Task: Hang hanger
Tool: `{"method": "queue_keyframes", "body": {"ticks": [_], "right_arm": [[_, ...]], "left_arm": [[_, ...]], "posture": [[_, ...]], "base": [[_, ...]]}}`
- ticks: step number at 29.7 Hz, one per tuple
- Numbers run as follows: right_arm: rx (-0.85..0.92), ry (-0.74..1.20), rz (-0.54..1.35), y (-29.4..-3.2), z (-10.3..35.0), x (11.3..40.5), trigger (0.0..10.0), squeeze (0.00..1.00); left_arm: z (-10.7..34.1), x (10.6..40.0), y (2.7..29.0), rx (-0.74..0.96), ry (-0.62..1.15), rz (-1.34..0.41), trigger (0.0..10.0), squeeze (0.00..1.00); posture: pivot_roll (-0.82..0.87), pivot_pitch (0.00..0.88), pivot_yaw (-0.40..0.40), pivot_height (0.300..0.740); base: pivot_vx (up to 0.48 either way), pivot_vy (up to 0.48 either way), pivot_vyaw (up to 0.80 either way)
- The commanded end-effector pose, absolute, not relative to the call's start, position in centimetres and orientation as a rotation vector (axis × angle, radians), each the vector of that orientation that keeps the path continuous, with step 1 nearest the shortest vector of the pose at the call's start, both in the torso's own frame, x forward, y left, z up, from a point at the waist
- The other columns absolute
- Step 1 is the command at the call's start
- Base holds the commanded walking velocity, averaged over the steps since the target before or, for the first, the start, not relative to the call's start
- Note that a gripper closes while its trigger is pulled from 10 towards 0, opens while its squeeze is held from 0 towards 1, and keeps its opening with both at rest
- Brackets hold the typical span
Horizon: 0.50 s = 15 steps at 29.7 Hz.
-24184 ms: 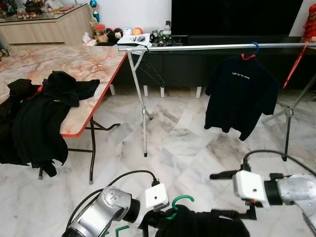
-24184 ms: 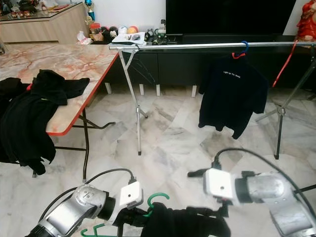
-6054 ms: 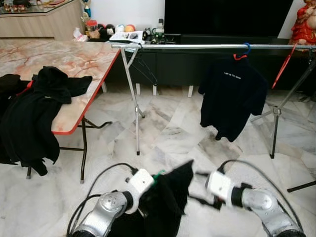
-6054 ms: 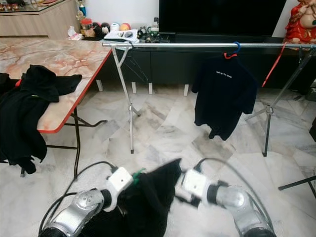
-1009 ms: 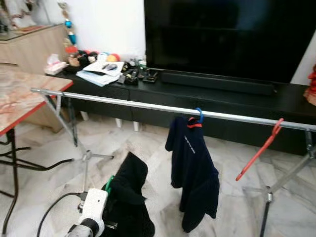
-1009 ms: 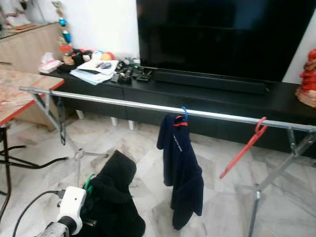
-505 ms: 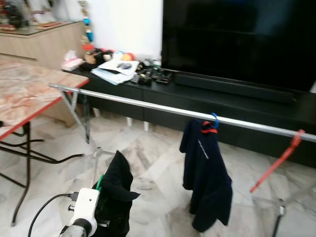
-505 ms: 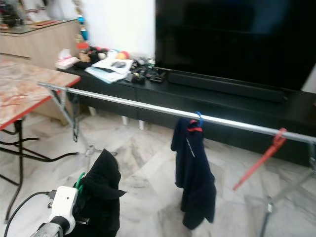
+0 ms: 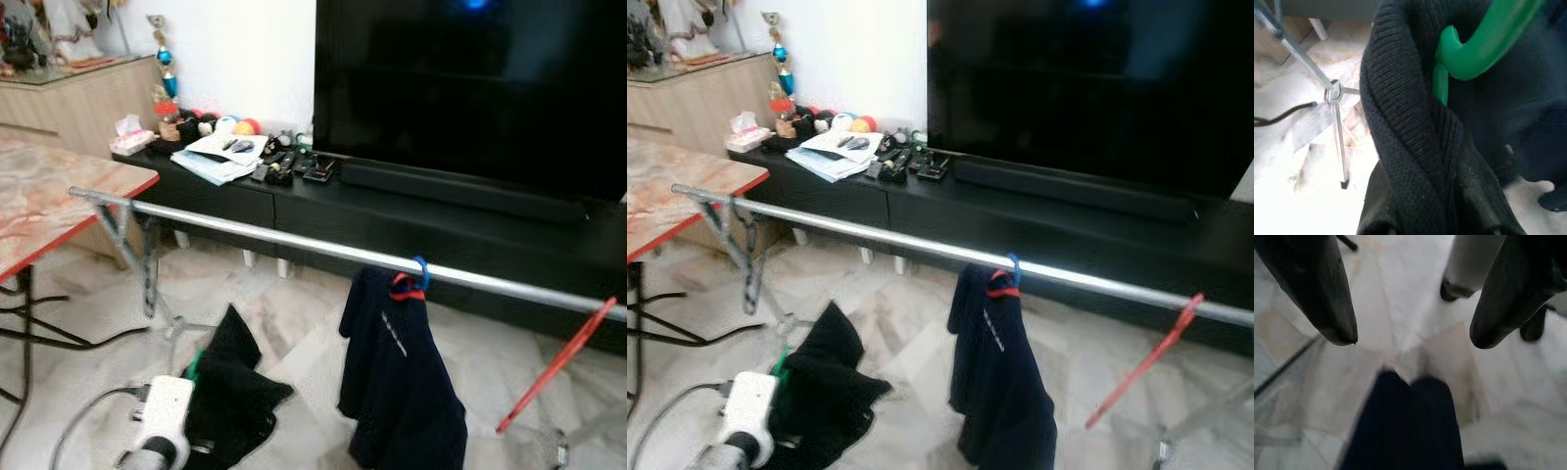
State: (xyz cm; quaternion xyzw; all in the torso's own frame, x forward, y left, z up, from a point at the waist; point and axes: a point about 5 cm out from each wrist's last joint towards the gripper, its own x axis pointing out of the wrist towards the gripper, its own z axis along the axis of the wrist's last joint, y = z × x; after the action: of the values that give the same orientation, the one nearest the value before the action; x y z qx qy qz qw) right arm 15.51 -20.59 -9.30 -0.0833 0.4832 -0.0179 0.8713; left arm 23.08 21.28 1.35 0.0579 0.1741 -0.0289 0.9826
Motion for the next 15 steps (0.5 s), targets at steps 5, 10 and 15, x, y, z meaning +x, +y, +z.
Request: {"method": "queue_keyframes", "body": {"ticks": [5, 10, 15], "right_arm": [[-0.190, 1.042, -0.069, -21.74, -9.51, 14.43, 10.0, 0.00], [-0.192, 1.043, -0.067, -21.65, -9.54, 14.41, 10.0, 0.00], [-0.192, 1.043, -0.064, -21.60, -9.54, 14.45, 10.0, 0.00]], "left_arm": [[2.17, 23.71, 20.62, 0.106, 0.301, -0.074, 10.0, 0.00], [2.32, 23.77, 20.61, 0.104, 0.290, -0.081, 10.0, 0.00], [2.94, 24.07, 21.13, 0.111, 0.268, -0.136, 10.0, 0.00]], "posture": [[0.07, 0.004, 0.017, 0.740], [0.07, 0.008, 0.016, 0.740], [0.07, 0.013, 0.015, 0.740]], "base": [[0.352, 0.000, 0.00], [0.342, 0.000, 0.00], [0.060, 0.000, 0.00]]}}
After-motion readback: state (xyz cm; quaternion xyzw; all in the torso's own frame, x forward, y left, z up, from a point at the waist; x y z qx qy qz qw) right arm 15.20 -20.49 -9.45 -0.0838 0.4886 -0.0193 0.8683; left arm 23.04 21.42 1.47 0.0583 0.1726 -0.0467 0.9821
